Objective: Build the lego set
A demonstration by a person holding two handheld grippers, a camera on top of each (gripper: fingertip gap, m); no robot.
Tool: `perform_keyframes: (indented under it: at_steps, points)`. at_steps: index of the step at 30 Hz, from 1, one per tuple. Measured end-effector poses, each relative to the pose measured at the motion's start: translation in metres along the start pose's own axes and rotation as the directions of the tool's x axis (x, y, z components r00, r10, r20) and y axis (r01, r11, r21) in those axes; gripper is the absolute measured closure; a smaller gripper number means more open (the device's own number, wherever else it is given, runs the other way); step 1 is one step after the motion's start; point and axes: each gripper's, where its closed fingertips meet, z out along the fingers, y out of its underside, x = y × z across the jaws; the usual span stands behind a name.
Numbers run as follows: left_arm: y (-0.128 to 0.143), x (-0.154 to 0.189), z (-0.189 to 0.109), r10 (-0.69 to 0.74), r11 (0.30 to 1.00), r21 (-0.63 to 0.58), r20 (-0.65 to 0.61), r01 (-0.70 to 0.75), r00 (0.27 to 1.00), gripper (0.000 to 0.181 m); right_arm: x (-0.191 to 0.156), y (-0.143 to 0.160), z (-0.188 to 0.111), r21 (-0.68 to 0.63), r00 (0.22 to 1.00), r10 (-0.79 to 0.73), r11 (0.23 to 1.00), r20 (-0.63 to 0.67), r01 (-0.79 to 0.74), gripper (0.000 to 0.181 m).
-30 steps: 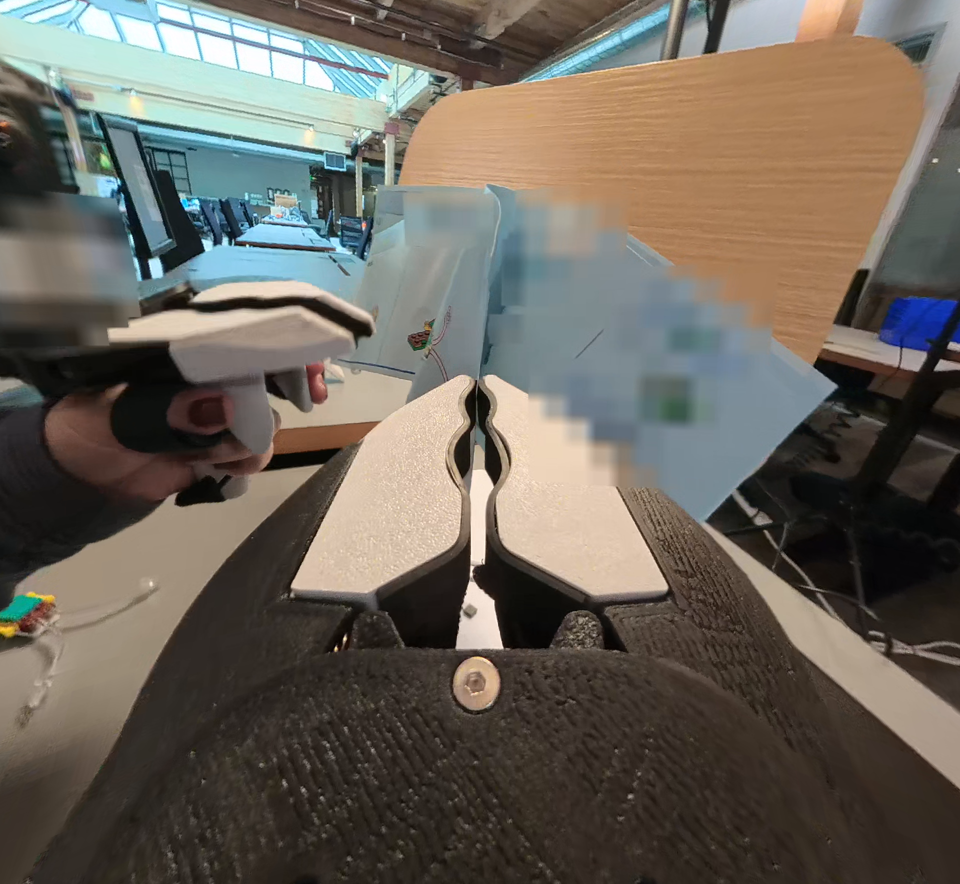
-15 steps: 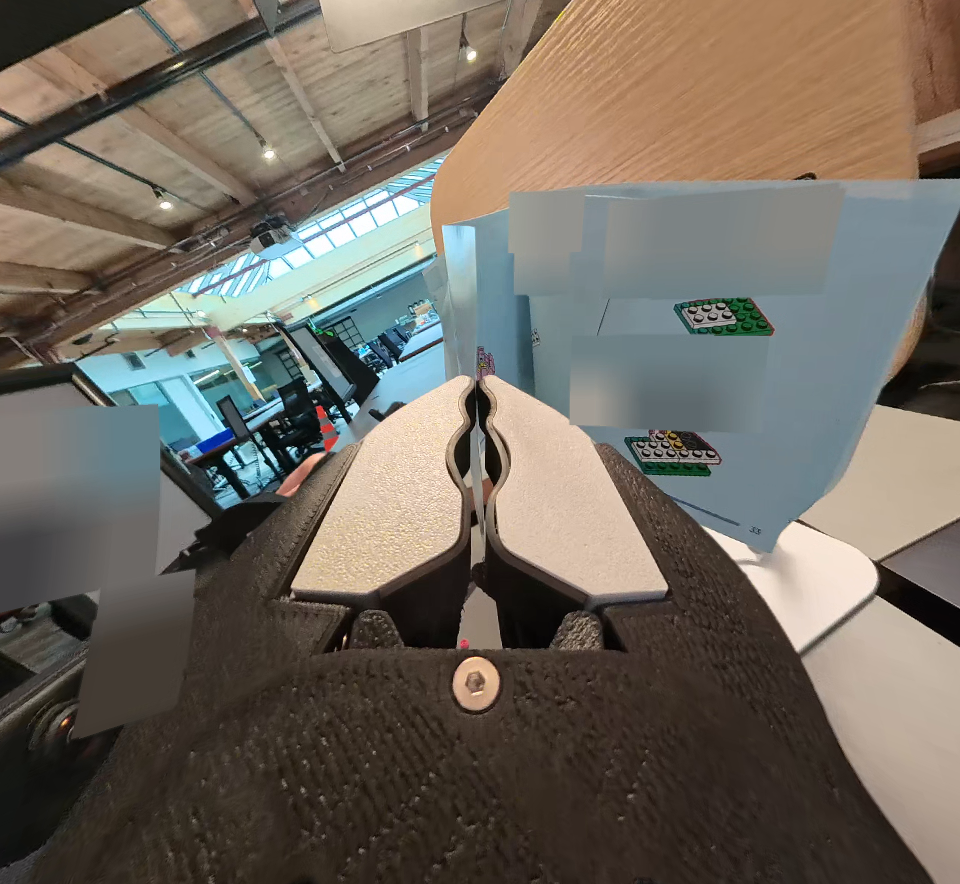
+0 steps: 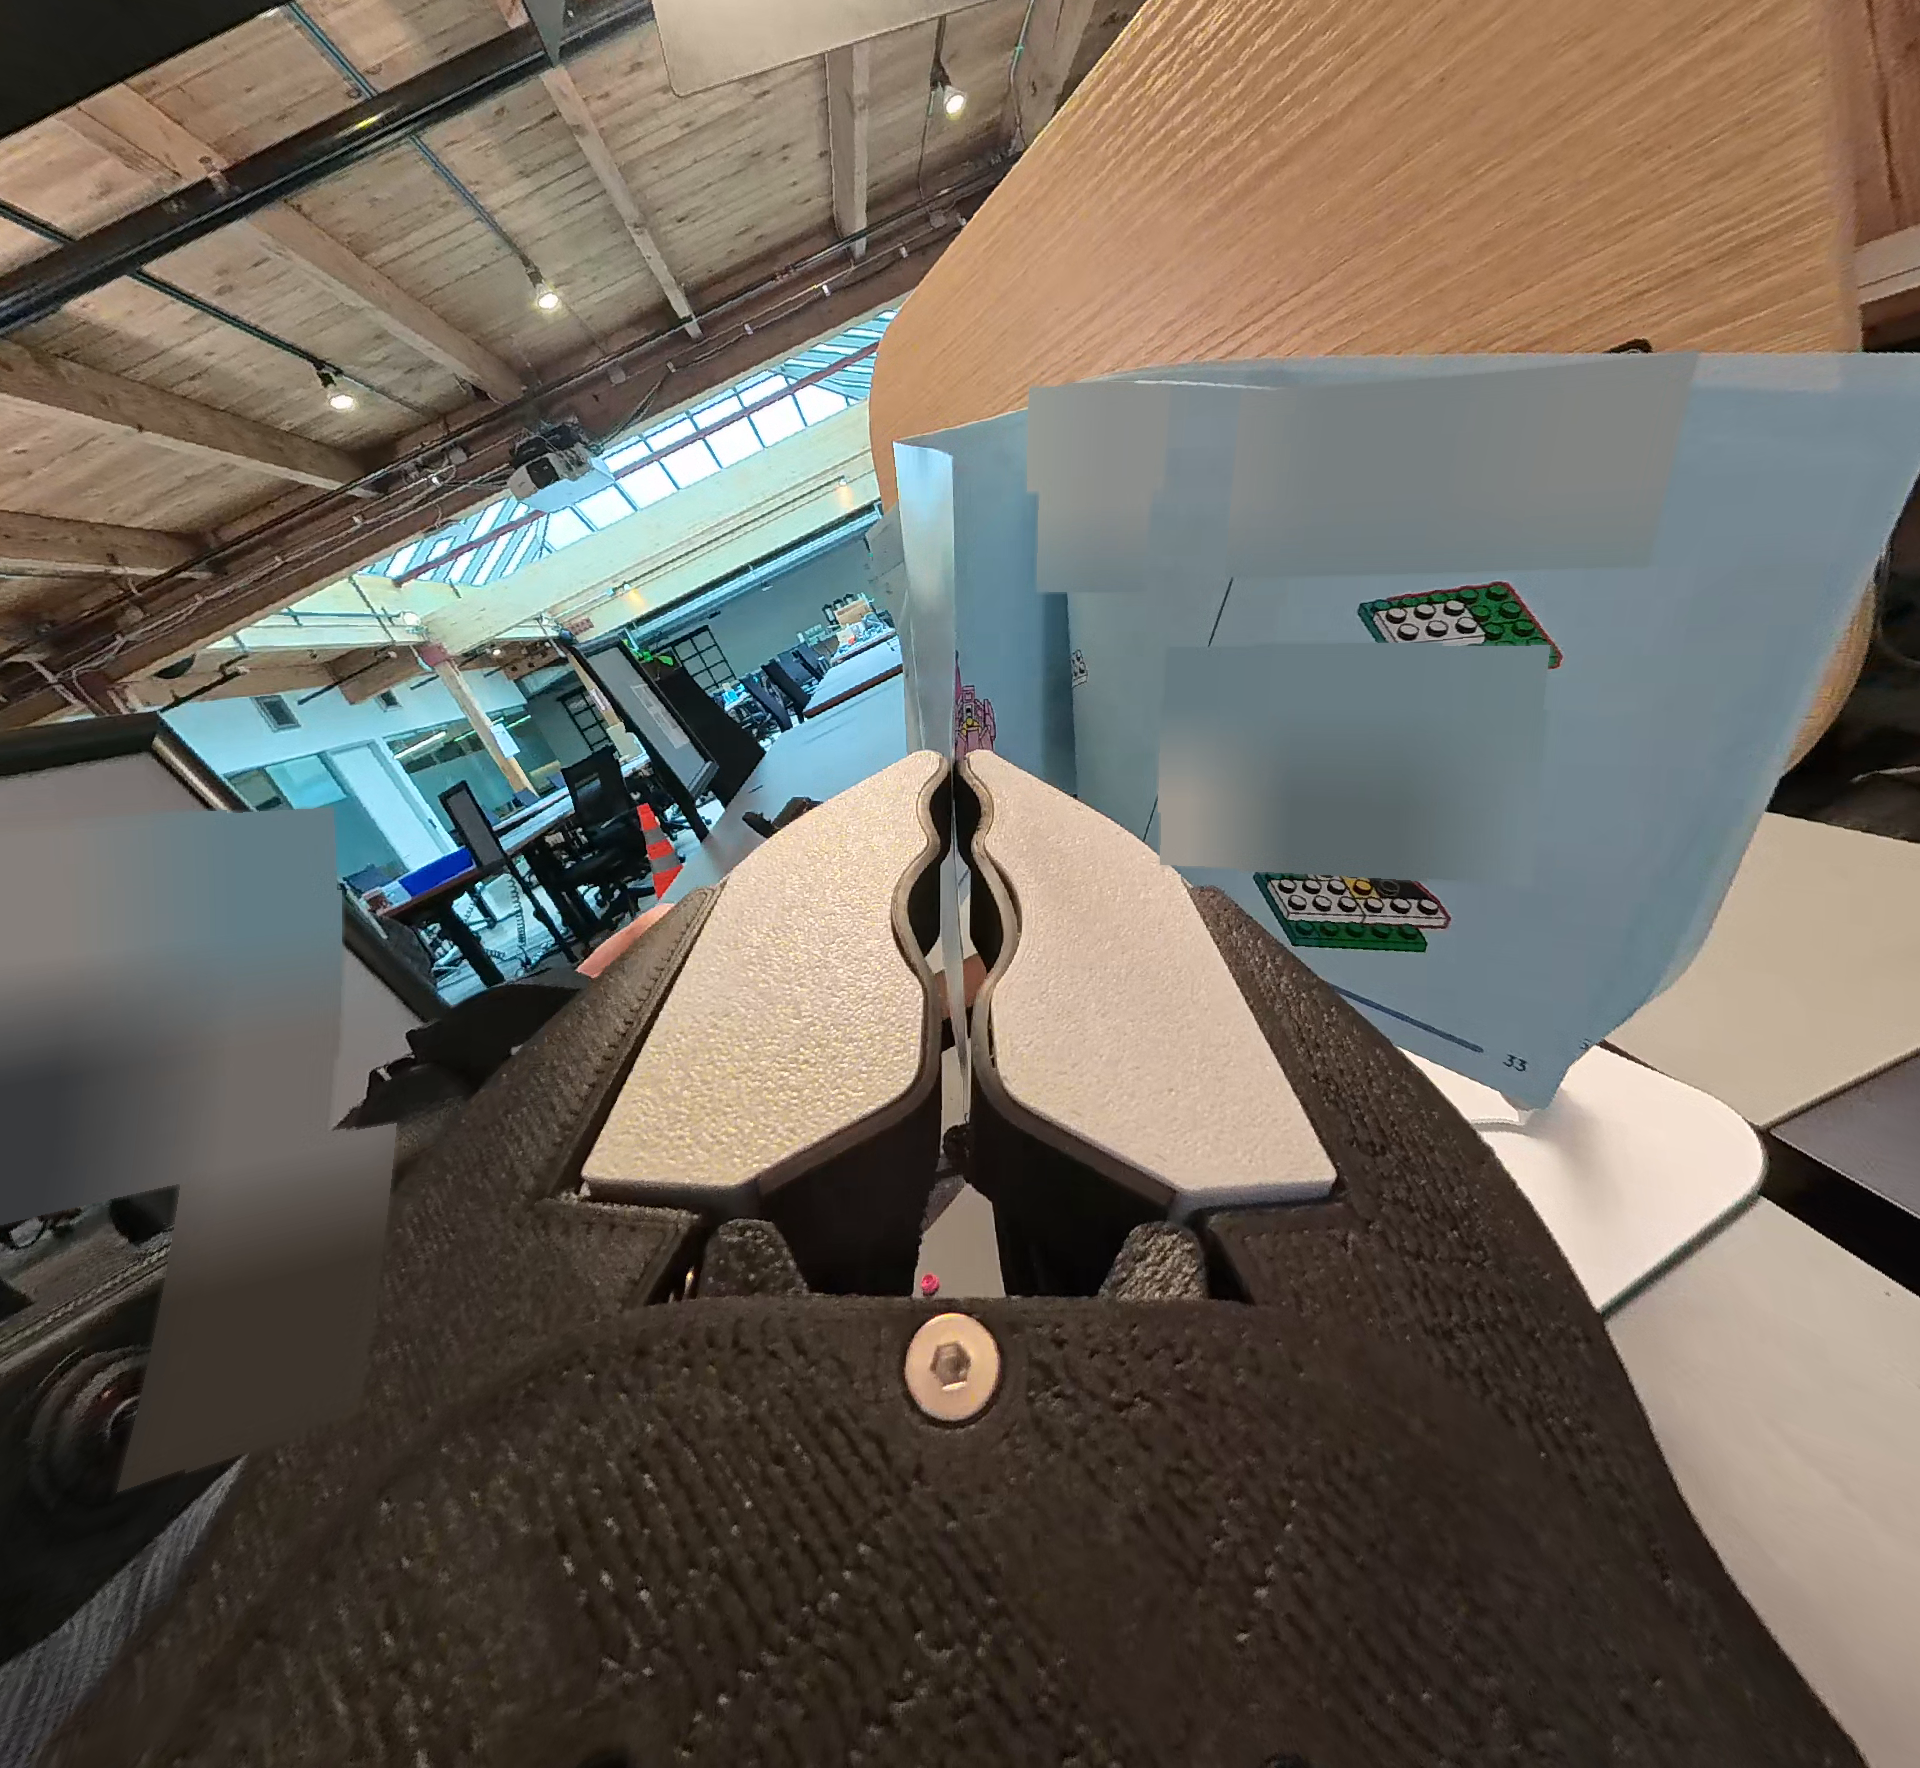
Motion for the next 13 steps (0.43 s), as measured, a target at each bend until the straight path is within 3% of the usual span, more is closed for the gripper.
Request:
perform_keyframes:
  at_steps: [13]
  points:
    - [0.0024,-0.0007,0.0013,0.002,1.000,-0.019,0.002,-0.002,1.000,0.153,0.0010,-0.0001,-0.0006,-0.002,1.000,-0.001,1.000,0.001,0.001,0.181]
